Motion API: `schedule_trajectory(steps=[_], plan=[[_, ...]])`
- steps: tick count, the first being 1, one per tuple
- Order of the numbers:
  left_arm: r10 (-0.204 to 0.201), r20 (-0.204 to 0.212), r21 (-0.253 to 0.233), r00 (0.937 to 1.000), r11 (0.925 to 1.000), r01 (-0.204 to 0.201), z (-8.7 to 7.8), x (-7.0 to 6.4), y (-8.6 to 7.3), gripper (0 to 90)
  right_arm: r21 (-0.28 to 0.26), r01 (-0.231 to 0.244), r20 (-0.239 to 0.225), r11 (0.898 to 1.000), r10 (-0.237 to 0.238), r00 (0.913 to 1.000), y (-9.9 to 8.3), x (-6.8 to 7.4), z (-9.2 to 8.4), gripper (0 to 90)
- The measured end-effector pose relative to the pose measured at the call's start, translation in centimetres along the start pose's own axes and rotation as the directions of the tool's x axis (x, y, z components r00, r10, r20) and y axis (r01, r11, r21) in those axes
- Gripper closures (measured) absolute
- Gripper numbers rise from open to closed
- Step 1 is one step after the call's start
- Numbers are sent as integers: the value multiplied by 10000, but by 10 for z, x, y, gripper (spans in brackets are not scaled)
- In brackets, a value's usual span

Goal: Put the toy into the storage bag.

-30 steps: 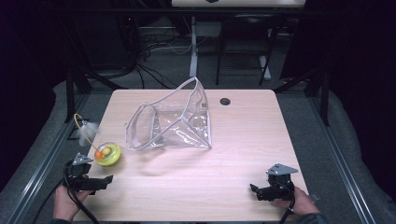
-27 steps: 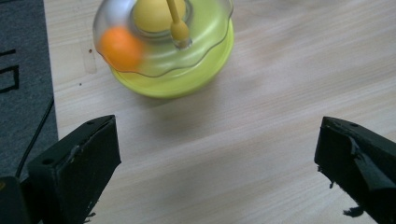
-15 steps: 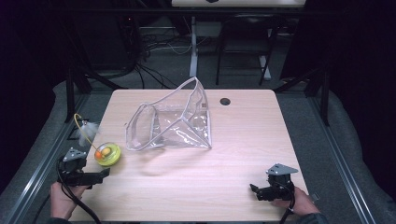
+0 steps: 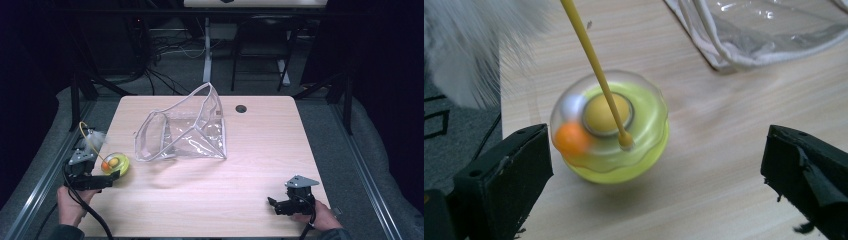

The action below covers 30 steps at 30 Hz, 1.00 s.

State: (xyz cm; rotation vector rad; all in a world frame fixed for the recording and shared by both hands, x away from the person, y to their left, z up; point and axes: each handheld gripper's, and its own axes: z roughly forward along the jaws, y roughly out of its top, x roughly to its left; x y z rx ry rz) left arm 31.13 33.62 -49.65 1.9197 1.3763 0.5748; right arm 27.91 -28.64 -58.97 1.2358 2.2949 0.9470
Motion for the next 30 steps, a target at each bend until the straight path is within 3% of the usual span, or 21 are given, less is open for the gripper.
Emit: schedule_trajectory(steps=[5, 6, 8, 12, 17, 18, 30], plan=[[-42, -200, -459, 9998, 9989, 32, -2, 3, 7, 74, -8, 3, 13, 10000, -3, 10000, 0, 0, 0, 0], [-42, -265, -533, 9996, 9986, 27, -3, 4, 8, 181, -11, 1, 15, 10000, -1, 10000, 0, 0, 0, 0], [-152, -495, -793, 9987, 9968, 113, -2, 6, 10, 281, -5, 0, 17, 10000, 0, 10000, 0, 0, 0, 0], [-185, -560, -943, 9983, 9955, 132, -1, 9, 11, 428, -7, 2, 15, 10000, -2, 10000, 0, 0, 0, 0], [-184, -700, -1000, 9974, 9949, 114, -2, 9, 12, 549, -6, 3, 14, 10000, -3, 10000, 0, 0, 0, 0], [-180, -664, -1016, 9976, 9948, 112, -2, 9, 12, 609, -6, 2, 15, 10000, -2, 10000, 0, 0, 0, 0], [-36, -829, -1325, 9965, 9912, -74, -7, 10, 13, 825, -3, 0, 1, 10000, 0, 10000, 0, 0, 0, 0]])
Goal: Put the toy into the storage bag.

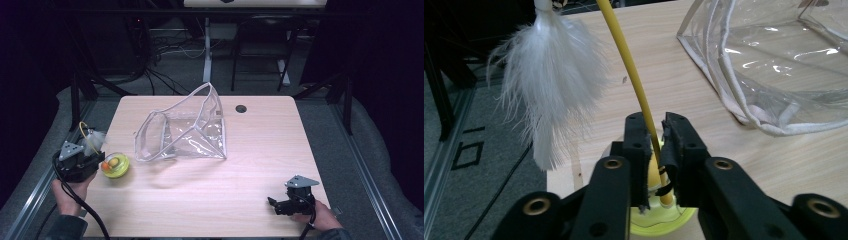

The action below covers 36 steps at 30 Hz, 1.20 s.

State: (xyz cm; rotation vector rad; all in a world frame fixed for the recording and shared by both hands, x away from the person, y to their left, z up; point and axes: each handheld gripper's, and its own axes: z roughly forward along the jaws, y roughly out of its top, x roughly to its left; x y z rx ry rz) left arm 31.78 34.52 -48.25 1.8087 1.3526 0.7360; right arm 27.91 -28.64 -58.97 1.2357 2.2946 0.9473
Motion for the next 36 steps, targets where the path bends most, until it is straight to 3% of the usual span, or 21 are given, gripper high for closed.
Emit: schedule_trajectory(steps=[10, 20, 36], plan=[[127, -40, -73, 9999, 9999, -127, 3, -1, 3, 878, 5, 0, 13, 10000, 0, 10000, 0, 0, 0, 0], [371, 246, 92, 9990, 9993, -373, 4, -4, 10, 881, 4, 5, 1, 10000, -5, 10000, 0, 0, 0, 0], [490, 423, 24, 9979, 9988, -492, -10, -3, 21, 881, 10, 31, -3, 10000, -31, 10000, 0, 0, 0, 0]])
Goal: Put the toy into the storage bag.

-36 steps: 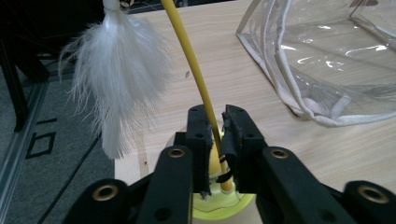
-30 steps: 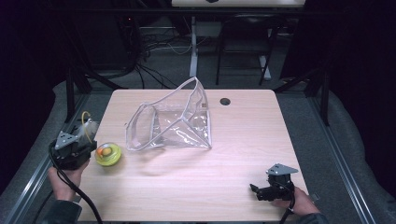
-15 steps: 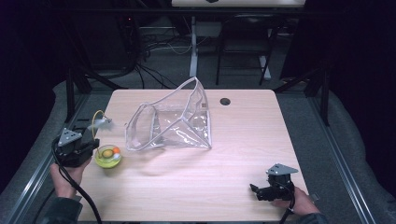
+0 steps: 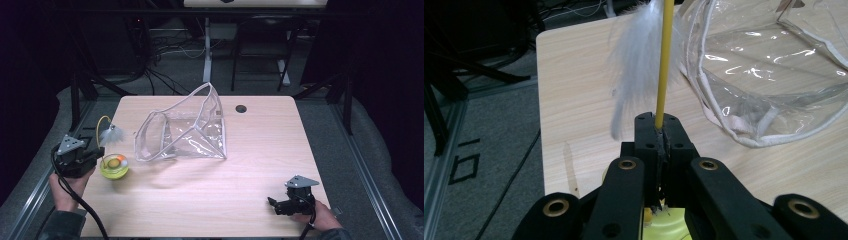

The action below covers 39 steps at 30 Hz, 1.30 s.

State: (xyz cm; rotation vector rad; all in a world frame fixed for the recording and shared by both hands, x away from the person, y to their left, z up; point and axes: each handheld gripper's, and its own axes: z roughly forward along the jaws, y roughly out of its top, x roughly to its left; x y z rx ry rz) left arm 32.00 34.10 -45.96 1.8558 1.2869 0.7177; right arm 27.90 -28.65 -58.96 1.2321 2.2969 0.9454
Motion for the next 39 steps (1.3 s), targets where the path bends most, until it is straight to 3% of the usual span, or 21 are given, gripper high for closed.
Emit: schedule_trajectory(steps=[18, 39], plan=[[119, 248, -33, 9996, 9999, -118, -13, 0, 13, 881, -11, -12, 2, 10000, 12, 10000, 0, 0, 0, 0], [552, 121, -335, 9984, 9979, -548, -27, -1, 41, 881, -10, -21, 27, 10000, 21, 10000, 0, 0, 0, 0]])
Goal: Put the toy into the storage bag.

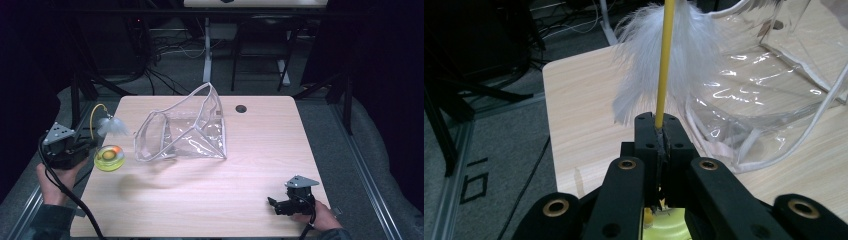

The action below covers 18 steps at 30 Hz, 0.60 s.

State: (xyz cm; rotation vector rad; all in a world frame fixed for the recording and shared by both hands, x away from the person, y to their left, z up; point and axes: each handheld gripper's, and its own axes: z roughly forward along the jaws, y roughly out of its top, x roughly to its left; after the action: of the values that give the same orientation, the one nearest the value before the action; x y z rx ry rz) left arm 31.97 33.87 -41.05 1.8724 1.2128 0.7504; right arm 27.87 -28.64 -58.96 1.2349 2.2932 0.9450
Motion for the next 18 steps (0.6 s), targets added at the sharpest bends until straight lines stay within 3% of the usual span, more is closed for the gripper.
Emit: schedule_trajectory(steps=[18], plan=[[536, 56, -321, 9985, 9981, -534, -6, -6, 33, 881, -5, 3, -2, 10000, -3, 10000, 0, 0, 0, 0]])
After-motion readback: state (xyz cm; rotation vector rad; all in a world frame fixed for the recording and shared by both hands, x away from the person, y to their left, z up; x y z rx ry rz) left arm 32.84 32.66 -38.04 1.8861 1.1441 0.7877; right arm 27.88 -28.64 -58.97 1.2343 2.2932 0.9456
